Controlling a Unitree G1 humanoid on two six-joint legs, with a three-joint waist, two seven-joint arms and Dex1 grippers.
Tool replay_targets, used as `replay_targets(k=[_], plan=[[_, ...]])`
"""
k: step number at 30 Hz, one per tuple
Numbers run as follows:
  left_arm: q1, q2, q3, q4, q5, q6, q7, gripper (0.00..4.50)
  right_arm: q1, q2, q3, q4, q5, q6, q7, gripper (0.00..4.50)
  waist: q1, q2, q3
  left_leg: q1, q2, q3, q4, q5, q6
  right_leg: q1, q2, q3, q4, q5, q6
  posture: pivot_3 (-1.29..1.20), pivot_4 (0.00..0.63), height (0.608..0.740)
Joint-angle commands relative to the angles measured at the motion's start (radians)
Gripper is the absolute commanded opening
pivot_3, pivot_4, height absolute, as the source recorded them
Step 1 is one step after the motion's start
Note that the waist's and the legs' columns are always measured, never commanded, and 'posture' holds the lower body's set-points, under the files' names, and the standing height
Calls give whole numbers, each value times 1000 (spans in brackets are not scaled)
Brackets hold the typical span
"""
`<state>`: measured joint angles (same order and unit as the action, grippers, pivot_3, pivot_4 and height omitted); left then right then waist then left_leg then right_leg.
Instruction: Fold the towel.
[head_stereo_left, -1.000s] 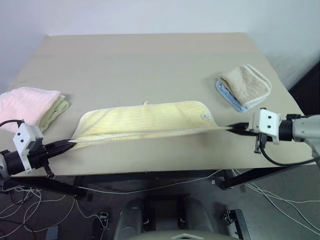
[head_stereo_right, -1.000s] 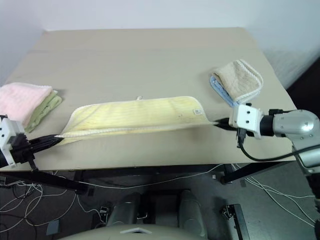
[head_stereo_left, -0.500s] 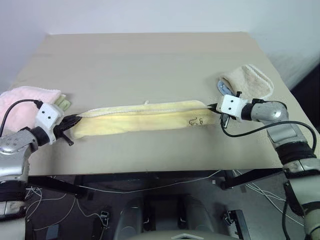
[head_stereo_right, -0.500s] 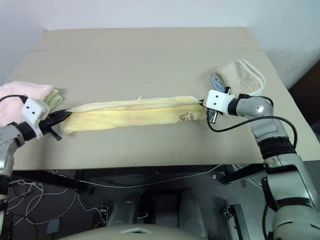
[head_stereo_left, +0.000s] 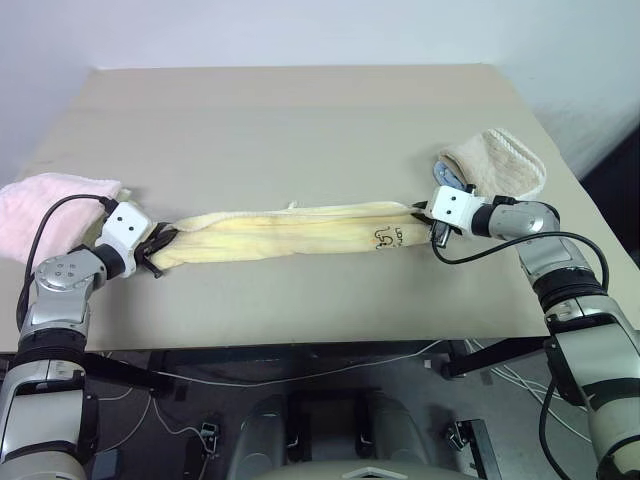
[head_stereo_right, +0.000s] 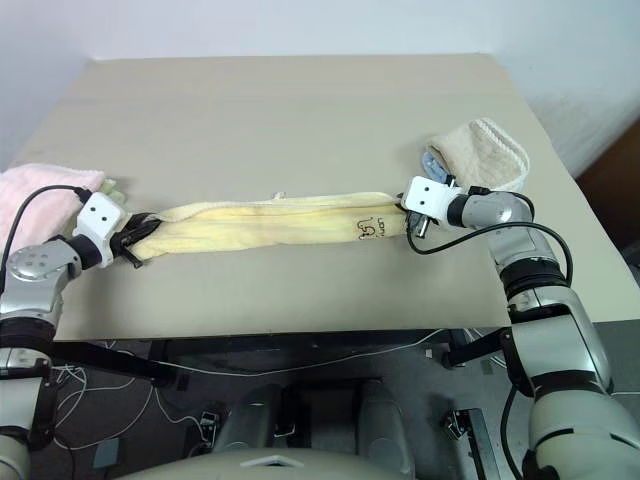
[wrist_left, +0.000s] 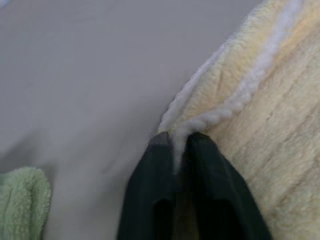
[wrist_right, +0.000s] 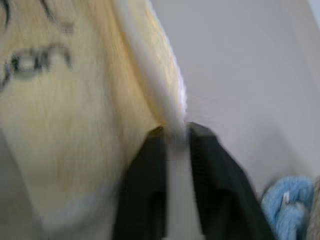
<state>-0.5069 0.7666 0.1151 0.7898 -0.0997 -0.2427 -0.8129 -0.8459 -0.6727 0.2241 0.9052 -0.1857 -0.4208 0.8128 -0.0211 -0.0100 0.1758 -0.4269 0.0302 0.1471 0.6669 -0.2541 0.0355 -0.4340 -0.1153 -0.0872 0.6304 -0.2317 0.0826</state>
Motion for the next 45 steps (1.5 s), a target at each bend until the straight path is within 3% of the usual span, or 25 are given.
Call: replay_targets(k=[1, 8, 9, 19, 30, 34, 39, 45], plan=[[1, 14, 33, 1, -24, 2, -14, 1950, -32, -26, -46, -11, 10, -13, -34, 1967, 0, 0, 0, 0, 0, 0, 0, 0, 0, 0, 0, 0, 0, 0, 0, 0, 150, 740], [30, 43, 53, -9, -3, 0, 36, 4349, -17, -49, -73, -43, 9, -21, -72, 4362, -1, 0, 0, 0, 0, -2, 0, 0, 0, 0, 0, 0, 0, 0, 0, 0, 150, 740], [44, 46, 63, -36, -22, -1, 21, 4481, -11, -55, -80, -56, 7, -21, -87, 4486, -1, 0, 0, 0, 0, -3, 0, 0, 0, 0, 0, 0, 0, 0, 0, 0, 150, 740], [113, 103, 155, -161, -53, 27, 90, 4481, 158, -81, -193, -367, 135, 143, -61, 4486, 3, 0, 0, 0, 0, -4, 0, 0, 0, 0, -1, 0, 0, 0, 0, 0, 150, 740], [47, 80, 161, -257, -102, 70, 69, 4481, 438, -11, -330, -856, 482, 666, -13, 4486, 6, -1, -1, 1, 0, -6, 0, 0, 1, 2, -1, -1, 0, 0, 0, 0, 150, 740], [69, 43, 151, -323, -148, 79, 8, 4481, 517, 75, -402, -1016, 691, 961, -95, 4486, 7, -1, -1, 1, 0, -6, 0, 0, 1, 2, -1, -1, 0, 0, 0, 0, 150, 740], [163, -14, 109, -469, -204, 91, -105, 4481, 557, 234, -582, -1094, 1007, 1317, -339, 4486, 7, -1, -1, 0, 0, -7, 0, -1, 1, 2, -1, -1, 0, 0, 0, 0, 150, 740], [245, -78, 41, -635, -243, 139, -177, 4481, 578, 353, -710, -1101, 1210, 1521, -596, 4486, 8, -1, -1, 0, -1, -7, 0, -2, 3, 2, -3, -1, -1, 0, -1, 0, 150, 740]])
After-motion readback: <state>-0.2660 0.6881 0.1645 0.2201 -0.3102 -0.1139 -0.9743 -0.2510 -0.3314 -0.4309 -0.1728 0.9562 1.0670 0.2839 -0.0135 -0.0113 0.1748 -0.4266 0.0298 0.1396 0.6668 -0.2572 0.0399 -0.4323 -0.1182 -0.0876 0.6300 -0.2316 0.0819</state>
